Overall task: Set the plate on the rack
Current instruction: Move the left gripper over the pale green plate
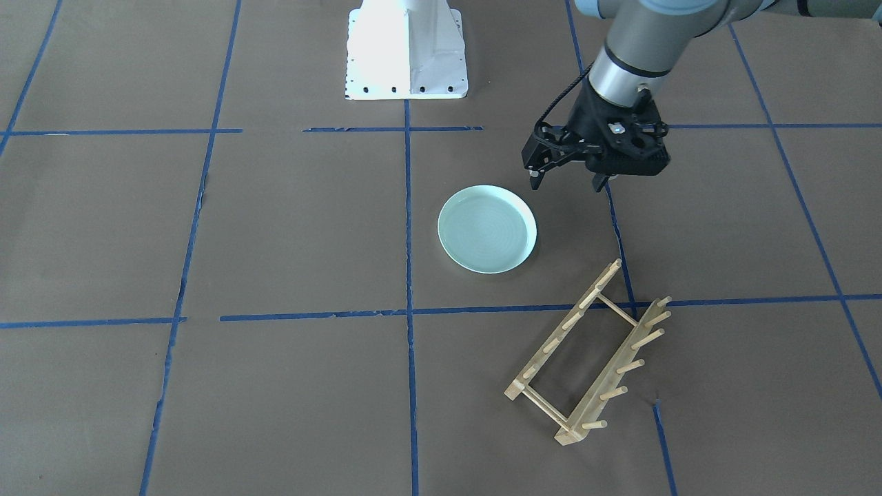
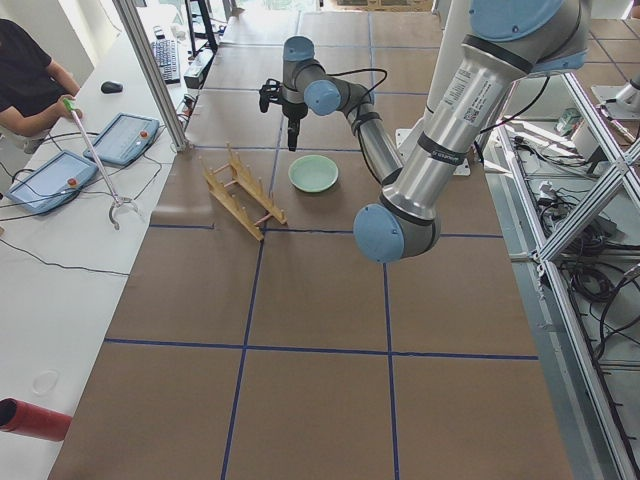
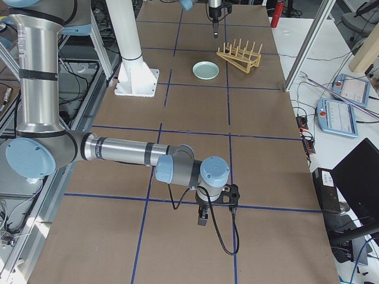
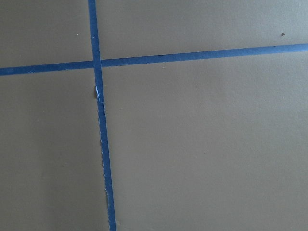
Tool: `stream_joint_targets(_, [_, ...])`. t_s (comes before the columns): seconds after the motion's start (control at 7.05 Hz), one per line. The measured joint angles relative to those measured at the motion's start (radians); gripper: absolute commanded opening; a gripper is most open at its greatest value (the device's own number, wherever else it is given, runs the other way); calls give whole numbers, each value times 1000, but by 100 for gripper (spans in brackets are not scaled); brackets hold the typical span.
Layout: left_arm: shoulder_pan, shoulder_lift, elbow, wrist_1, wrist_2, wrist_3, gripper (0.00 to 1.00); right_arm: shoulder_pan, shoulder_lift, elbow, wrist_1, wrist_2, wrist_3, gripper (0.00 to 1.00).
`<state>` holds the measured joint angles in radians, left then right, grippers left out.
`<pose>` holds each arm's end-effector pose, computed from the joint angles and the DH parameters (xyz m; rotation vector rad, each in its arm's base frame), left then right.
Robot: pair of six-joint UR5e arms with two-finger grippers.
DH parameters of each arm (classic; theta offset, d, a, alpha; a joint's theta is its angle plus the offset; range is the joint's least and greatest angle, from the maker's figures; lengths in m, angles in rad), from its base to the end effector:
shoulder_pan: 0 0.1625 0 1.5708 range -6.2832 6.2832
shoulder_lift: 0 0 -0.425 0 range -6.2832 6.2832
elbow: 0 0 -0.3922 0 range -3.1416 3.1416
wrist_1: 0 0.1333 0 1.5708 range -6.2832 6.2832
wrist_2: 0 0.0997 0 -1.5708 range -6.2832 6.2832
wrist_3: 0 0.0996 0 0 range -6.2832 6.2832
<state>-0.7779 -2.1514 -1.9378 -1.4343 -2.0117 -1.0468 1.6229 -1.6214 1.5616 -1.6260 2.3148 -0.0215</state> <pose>0.3609 -0.4829 0.1891 0.1519 0.8856 -0.0578 0.0897 -0.4566 0.6946 -0.0822 -0.7468 0.0719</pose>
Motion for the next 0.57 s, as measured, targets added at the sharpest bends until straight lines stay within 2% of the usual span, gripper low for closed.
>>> stream_joint_targets(0.28, [85, -78, 74, 7, 89, -27, 100, 0, 0, 0, 0, 0, 0, 100])
stream_joint_targets(0.57, [142, -99, 110, 6, 162, -44, 100, 0, 0, 0, 0, 0, 0, 100])
